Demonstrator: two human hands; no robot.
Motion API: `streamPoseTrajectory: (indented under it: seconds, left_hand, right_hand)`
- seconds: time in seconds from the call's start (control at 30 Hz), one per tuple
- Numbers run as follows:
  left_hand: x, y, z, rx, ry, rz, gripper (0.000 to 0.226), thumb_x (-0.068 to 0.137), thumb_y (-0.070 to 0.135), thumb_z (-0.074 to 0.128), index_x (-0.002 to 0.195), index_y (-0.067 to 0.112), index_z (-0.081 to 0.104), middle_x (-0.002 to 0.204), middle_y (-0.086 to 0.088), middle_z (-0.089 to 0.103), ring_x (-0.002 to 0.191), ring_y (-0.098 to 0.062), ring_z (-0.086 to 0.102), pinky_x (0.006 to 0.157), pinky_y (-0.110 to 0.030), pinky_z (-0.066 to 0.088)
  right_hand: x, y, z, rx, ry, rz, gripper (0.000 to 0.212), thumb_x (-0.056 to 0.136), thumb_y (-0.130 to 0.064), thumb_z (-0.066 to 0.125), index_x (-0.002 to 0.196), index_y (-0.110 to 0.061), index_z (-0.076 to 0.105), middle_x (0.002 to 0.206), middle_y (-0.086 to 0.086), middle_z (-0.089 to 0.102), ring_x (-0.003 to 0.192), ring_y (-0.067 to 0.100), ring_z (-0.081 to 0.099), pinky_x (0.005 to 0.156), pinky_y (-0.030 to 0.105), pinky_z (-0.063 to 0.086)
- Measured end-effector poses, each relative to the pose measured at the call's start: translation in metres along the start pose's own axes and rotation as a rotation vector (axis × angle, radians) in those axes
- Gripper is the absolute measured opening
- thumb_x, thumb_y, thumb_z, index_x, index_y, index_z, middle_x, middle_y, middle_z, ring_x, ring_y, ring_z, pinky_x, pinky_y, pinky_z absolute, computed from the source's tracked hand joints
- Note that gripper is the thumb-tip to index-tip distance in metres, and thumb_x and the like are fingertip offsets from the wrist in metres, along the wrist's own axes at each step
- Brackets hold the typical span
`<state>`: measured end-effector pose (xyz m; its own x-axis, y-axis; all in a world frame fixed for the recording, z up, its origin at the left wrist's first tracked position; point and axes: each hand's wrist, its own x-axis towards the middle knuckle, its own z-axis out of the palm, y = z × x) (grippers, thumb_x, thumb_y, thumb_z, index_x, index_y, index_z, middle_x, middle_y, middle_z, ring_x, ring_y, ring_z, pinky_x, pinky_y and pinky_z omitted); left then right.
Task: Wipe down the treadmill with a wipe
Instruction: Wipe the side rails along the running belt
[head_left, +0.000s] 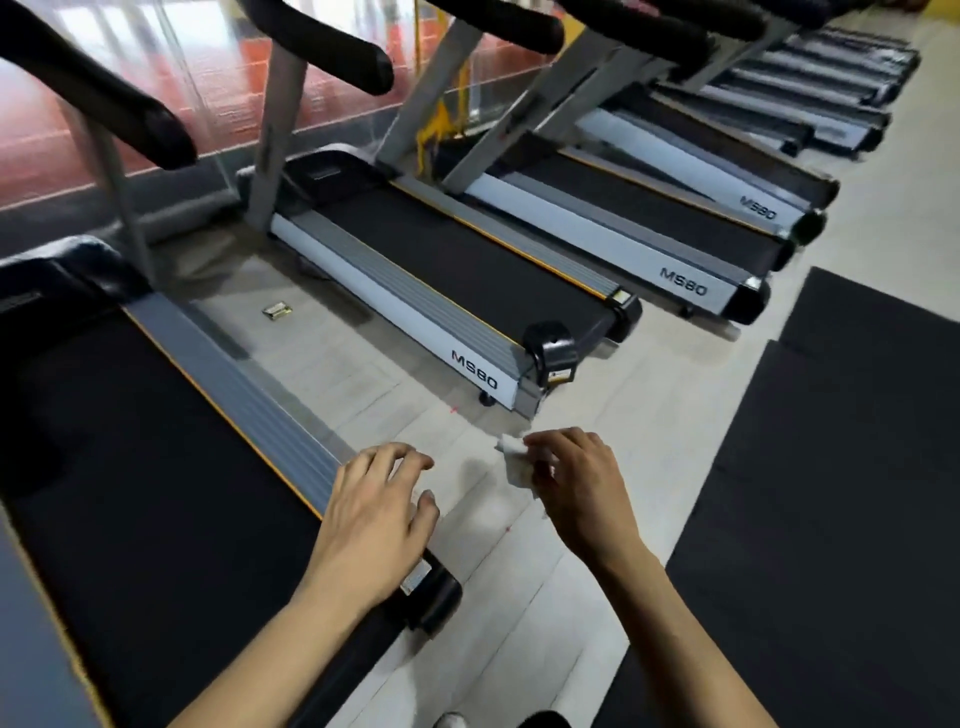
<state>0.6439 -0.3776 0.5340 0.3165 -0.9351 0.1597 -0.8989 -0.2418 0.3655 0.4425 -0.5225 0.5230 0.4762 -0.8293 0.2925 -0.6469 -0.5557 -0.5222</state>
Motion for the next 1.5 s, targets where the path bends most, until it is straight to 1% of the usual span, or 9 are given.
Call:
streamPoseTrajectory:
  seconds: [0.13, 0.33, 0.57, 0.67, 0.97, 1.17, 1.33, 1.43, 1.5]
  left_hand:
    - [0.04, 0.001, 0.011, 0.031, 0.04, -0.117, 0.033, 0.098, 0.036, 0.048, 0.128, 0.028, 0.06, 0.127, 0.012, 0.054, 0.122, -0.017, 0.048, 0.104, -0.034, 0.038]
    - [0.115, 0.015, 0.036, 0.084, 0.133, -0.325, 0.03, 0.097, 0.034, 0.054, 0.124, 0.026, 0.062, 0.124, 0.01, 0.056, 0.118, -0.019, 0.049, 0.101, -0.036, 0.04]
    - [0.177, 0.046, 0.058, 0.118, 0.247, -0.61, 0.04, 0.092, 0.043, 0.038, 0.119, 0.029, 0.063, 0.12, 0.012, 0.057, 0.116, -0.018, 0.052, 0.097, -0.035, 0.044]
    - [0.194, 0.043, 0.058, 0.159, 0.276, -0.732, 0.04, 0.092, 0.043, 0.037, 0.119, 0.03, 0.063, 0.121, 0.012, 0.056, 0.117, -0.018, 0.053, 0.096, -0.036, 0.044]
    - [0.288, -0.026, 0.037, 0.207, 0.369, -0.927, 0.041, 0.09, 0.04, 0.036, 0.117, 0.027, 0.064, 0.119, 0.009, 0.059, 0.115, -0.021, 0.054, 0.097, -0.038, 0.046]
    - [0.346, -0.075, 0.019, 0.226, 0.409, -0.989, 0.04, 0.091, 0.041, 0.038, 0.119, 0.028, 0.062, 0.122, 0.01, 0.057, 0.117, -0.018, 0.051, 0.101, -0.035, 0.04]
    - [0.382, -0.116, 0.018, 0.262, 0.504, -1.102, 0.038, 0.09, 0.038, 0.043, 0.114, 0.022, 0.067, 0.117, 0.005, 0.06, 0.11, -0.023, 0.056, 0.093, -0.042, 0.047]
    - [0.404, -0.139, 0.025, 0.297, 0.568, -1.185, 0.034, 0.087, 0.035, 0.047, 0.111, 0.02, 0.067, 0.116, 0.002, 0.062, 0.109, -0.026, 0.057, 0.094, -0.041, 0.044]
    - [0.416, -0.15, 0.032, 0.319, 0.6, -1.259, 0.031, 0.086, 0.034, 0.049, 0.109, 0.021, 0.066, 0.114, 0.0, 0.062, 0.108, -0.028, 0.057, 0.093, -0.039, 0.039]
  right_hand:
    - [0.065, 0.02, 0.022, 0.071, -0.049, -0.074, 0.03, 0.08, -0.008, 0.072, 0.105, -0.024, 0.074, 0.101, -0.009, 0.067, 0.095, 0.018, 0.055, 0.083, 0.029, 0.041]
    - [0.178, 0.057, 0.044, 0.123, -0.236, -0.322, 0.031, 0.088, -0.021, 0.052, 0.112, -0.026, 0.07, 0.107, -0.01, 0.066, 0.095, 0.021, 0.058, 0.086, 0.042, 0.048]
    - [0.294, 0.075, 0.071, 0.223, -0.49, -0.477, 0.033, 0.091, -0.013, 0.06, 0.118, -0.031, 0.068, 0.11, -0.018, 0.061, 0.104, 0.009, 0.05, 0.088, 0.027, 0.042]
    - [0.331, 0.06, 0.087, 0.262, -0.562, -0.57, 0.035, 0.091, -0.012, 0.06, 0.118, -0.033, 0.068, 0.11, -0.022, 0.059, 0.101, 0.002, 0.047, 0.088, 0.022, 0.037]
    - [0.456, -0.012, 0.167, 0.287, -0.675, -0.779, 0.036, 0.087, -0.01, 0.062, 0.117, -0.029, 0.069, 0.115, -0.017, 0.061, 0.106, 0.008, 0.05, 0.092, 0.027, 0.041]
    - [0.526, -0.047, 0.212, 0.309, -0.734, -0.829, 0.034, 0.089, -0.012, 0.061, 0.115, -0.033, 0.069, 0.104, -0.025, 0.055, 0.097, 0.001, 0.044, 0.087, 0.005, 0.031]
    - [0.57, -0.091, 0.265, 0.322, -0.844, -0.975, 0.031, 0.093, -0.016, 0.058, 0.117, -0.031, 0.068, 0.111, -0.016, 0.06, 0.103, 0.004, 0.046, 0.091, 0.021, 0.037]
    - [0.595, -0.116, 0.3, 0.354, -0.882, -1.087, 0.028, 0.093, -0.016, 0.06, 0.116, -0.028, 0.069, 0.109, -0.014, 0.062, 0.101, 0.007, 0.048, 0.089, 0.02, 0.034]
    - [0.609, -0.128, 0.325, 0.377, -0.935, -1.159, 0.028, 0.091, -0.013, 0.061, 0.114, -0.027, 0.069, 0.107, -0.014, 0.061, 0.1, 0.009, 0.049, 0.088, 0.012, 0.031]
